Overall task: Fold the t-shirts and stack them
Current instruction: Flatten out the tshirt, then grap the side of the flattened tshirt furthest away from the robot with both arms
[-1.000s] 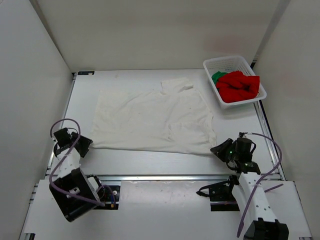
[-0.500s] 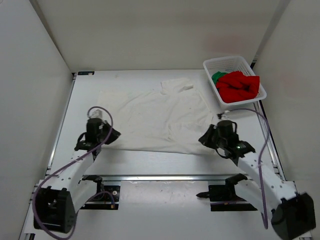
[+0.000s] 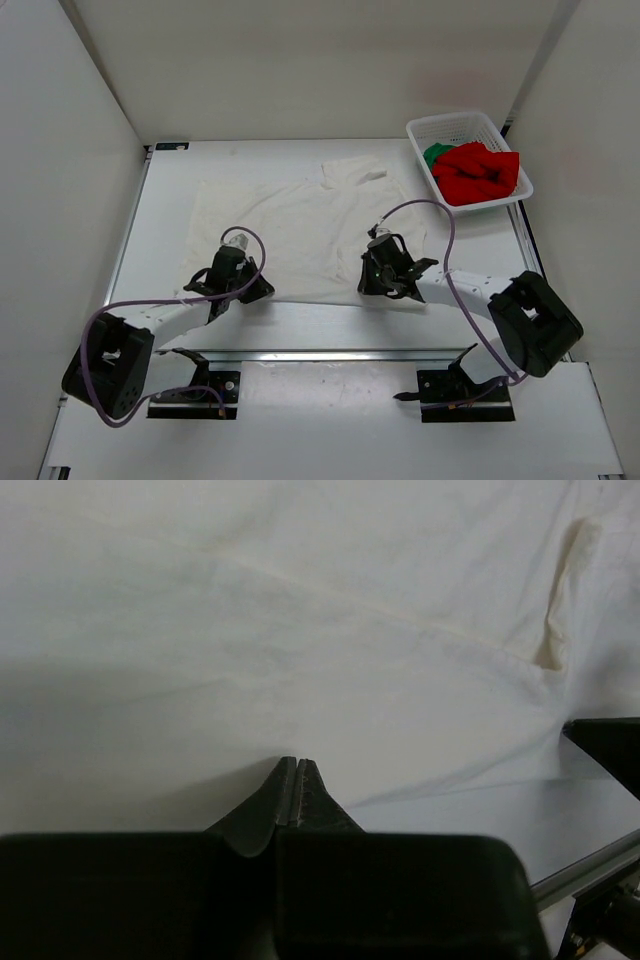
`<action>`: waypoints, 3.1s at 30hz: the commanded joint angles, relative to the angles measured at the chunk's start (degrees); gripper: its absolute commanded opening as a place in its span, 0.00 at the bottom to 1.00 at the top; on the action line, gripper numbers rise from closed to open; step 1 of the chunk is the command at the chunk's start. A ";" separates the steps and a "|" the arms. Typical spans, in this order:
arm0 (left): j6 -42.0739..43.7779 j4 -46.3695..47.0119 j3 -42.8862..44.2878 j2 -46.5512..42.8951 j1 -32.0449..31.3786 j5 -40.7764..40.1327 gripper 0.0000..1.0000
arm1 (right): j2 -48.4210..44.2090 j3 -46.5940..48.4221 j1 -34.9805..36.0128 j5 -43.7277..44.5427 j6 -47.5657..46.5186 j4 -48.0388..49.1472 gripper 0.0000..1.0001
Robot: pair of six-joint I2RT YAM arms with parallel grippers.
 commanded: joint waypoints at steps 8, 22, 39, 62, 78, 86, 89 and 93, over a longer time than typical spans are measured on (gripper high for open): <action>3.45 -2.31 -9.12 -3.93 11.18 8.54 0.00 | -9.29 -13.76 2.71 0.97 4.45 5.21 0.00; 2.05 -11.06 2.11 -15.74 9.24 7.22 0.17 | -18.36 -2.53 -6.93 -8.60 -2.65 -5.61 0.15; 4.58 -6.28 48.16 33.83 29.80 -0.86 0.13 | -9.39 -2.24 -8.00 -9.83 -8.02 4.41 0.00; 8.02 -17.97 77.61 60.20 35.26 -3.42 0.48 | -4.83 -6.99 -11.34 -21.17 -9.08 13.28 0.00; 11.54 -24.32 85.80 65.05 33.76 -9.84 0.19 | -4.73 -3.30 -13.54 -20.03 -8.64 13.37 0.07; 9.26 -20.80 79.48 58.64 33.42 -11.07 0.00 | 3.32 8.88 -19.34 -16.70 -9.61 12.68 0.32; 9.35 -19.31 76.93 54.87 32.97 -11.86 0.00 | 9.04 17.31 -21.44 -14.59 -10.66 10.47 0.33; 7.24 -15.10 70.09 48.98 33.23 -10.99 0.00 | 17.39 29.45 -23.73 -10.98 -12.16 7.58 0.34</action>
